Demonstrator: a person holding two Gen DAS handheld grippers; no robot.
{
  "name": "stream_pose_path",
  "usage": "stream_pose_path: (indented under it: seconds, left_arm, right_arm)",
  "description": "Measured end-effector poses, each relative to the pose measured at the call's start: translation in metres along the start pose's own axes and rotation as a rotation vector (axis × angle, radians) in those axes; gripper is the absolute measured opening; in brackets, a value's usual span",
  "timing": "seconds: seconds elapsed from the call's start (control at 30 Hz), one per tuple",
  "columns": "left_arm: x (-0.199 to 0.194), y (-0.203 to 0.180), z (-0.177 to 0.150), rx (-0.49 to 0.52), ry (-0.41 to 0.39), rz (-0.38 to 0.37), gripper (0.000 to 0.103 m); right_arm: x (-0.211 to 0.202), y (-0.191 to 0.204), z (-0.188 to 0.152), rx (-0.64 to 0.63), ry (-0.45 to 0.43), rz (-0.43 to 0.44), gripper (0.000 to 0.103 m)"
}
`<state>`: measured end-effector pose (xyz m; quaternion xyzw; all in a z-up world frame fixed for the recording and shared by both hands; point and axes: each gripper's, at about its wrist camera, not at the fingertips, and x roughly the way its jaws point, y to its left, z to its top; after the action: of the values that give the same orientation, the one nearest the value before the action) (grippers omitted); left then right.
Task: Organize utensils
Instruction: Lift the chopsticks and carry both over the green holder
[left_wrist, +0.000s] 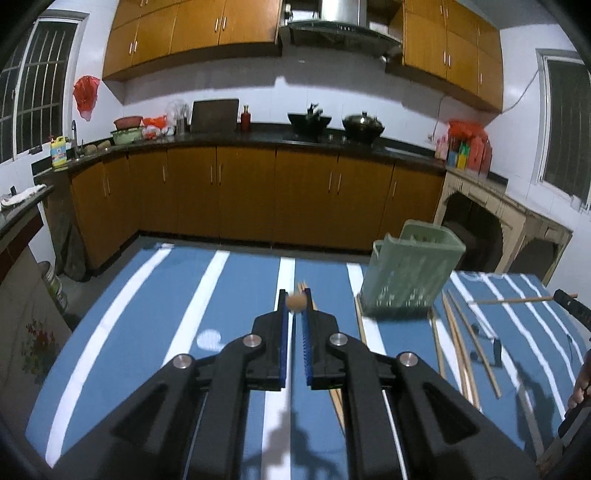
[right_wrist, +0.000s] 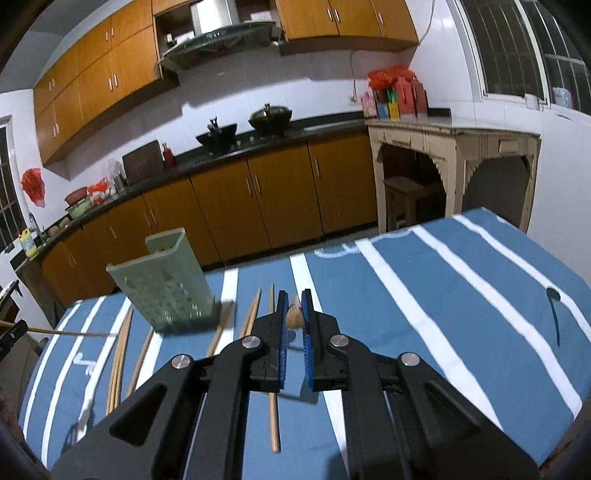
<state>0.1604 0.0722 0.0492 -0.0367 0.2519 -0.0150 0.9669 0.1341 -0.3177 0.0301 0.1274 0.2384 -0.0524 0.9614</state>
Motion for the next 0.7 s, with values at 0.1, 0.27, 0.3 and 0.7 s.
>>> stream_pose_path:
  seconds: [0.1, 0.27, 0.3, 0.7]
  left_arm:
    - [-0.001, 0.001, 0.012, -0.008, -0.018, -0.003, 0.008]
    - [-0.004, 0.003, 0.03, -0.012, -0.043, -0.006, 0.008]
    - [-0.004, 0.004, 0.032, -0.011, -0.044, -0.006, 0.008]
    - [-0.025, -0.009, 0.113, 0.001, -0.161, -0.041, 0.008]
  right_arm:
    - [0.001, 0.003, 0.011, -0.004, -0.02, 0.007, 0.008]
    - [0.002, 0.004, 0.029, 0.005, -0.044, 0.016, 0.008]
    - [0.002, 0.004, 0.035, 0.007, -0.052, 0.017, 0.008]
    - [-0.024, 0.039, 0.124, -0.021, -0.222, 0.11, 0.008]
